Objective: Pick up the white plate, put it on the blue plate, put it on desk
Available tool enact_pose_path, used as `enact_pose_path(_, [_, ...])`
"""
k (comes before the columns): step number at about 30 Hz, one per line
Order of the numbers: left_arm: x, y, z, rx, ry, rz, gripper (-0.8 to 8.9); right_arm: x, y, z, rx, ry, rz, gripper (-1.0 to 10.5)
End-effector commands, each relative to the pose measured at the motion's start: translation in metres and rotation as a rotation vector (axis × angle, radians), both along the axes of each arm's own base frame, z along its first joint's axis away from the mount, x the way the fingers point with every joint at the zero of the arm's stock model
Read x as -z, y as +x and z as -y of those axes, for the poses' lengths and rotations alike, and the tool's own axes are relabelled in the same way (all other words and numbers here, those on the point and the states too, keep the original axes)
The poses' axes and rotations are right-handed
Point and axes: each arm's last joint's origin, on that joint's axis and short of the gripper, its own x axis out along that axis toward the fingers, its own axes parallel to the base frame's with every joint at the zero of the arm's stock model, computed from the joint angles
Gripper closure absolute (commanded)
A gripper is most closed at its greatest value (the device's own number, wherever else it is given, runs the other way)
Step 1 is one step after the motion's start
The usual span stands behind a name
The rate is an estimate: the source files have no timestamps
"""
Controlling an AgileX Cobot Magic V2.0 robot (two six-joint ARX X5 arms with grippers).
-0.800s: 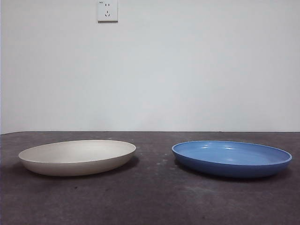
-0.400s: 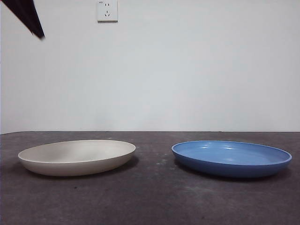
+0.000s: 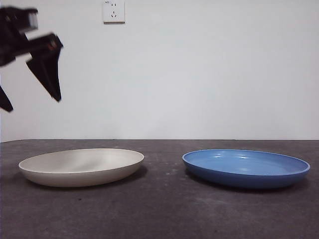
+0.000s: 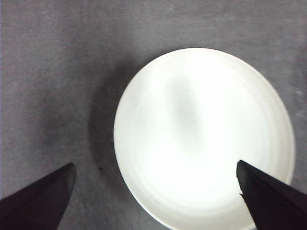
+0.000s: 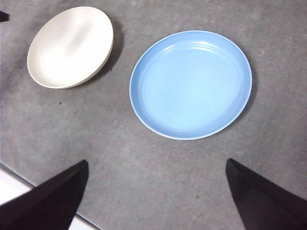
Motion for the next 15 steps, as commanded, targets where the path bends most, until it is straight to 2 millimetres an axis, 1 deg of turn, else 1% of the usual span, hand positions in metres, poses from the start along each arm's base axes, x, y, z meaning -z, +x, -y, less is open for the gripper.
enact_pose_path(1, [0.009,0.015,-0.001,-0.018,0.005,-0.016,2.9,-0.005,0.001,-0.001,-0.001,0.008,0.014,4.9])
enact_pose_path(4, [0.025,0.026,-0.003,-0.033,0.014,-0.063,2.9,-0.005,0.001,-0.001,-0.001,0.008,0.014,4.9])
enact_pose_path(9, [0.046,0.039,-0.004,-0.042,0.023,-0.112,2.9,-0.005,0.001,-0.001,-0.001,0.008,0.014,4.9])
enact_pose_path(15, [0.066,0.046,-0.003,-0.041,0.034,-0.17,2.92,-0.005,0.001,-0.001,-0.001,0.008,0.014,4.9])
